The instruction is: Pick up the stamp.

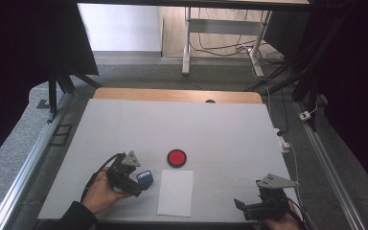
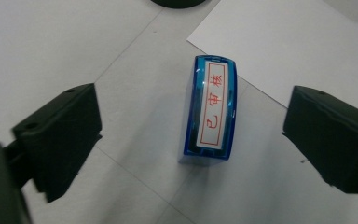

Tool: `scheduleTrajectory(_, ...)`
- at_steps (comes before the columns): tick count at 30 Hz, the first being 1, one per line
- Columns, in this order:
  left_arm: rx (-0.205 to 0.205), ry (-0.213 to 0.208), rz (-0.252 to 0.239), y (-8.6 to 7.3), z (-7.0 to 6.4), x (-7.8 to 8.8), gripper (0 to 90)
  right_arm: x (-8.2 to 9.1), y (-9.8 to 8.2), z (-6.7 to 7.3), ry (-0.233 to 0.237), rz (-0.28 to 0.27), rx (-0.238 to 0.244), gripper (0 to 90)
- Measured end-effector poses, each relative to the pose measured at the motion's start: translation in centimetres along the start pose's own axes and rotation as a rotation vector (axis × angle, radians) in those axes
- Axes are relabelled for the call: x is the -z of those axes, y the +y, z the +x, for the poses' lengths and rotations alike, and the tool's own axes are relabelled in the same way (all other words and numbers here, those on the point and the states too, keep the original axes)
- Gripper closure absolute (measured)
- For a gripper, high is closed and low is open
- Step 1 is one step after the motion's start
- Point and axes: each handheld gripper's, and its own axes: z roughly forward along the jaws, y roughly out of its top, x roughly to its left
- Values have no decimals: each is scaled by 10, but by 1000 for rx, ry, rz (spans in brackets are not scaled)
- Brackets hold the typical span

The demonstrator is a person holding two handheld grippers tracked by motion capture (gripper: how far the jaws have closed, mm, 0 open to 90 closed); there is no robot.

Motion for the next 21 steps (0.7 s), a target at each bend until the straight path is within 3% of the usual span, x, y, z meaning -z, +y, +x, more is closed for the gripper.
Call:
scheduleTrajectory(1,-4,-7,0,0,0,0,170,0,0,0,1,1,3,0)
scheduleTrajectory(2,-5,-17,-2,0,1,0,170,0,0,0,1,1,3,0)
scheduleTrajectory(3,-2,-21,-5,0,1,1,240,0,0,0,1,1,1,0)
scheduleTrajectory(4,-1,-28,-5,0,2,1,240,0,0,0,1,1,1,0)
scheduleTrajectory(7,-4,-45,-4,1,4,1,370,0,0,0,3,0,3,0)
scheduleTrajectory(14,-22,-53,4,2,3,-1,485,-1,0,1,3,1,6,0)
scheduleTrajectory(20,-49,-68,17,2,3,-3,688,-1,0,1,3,4,9,0)
scheduleTrajectory(21,-59,-61,16,3,2,-2,688,-1,0,1,3,4,9,0)
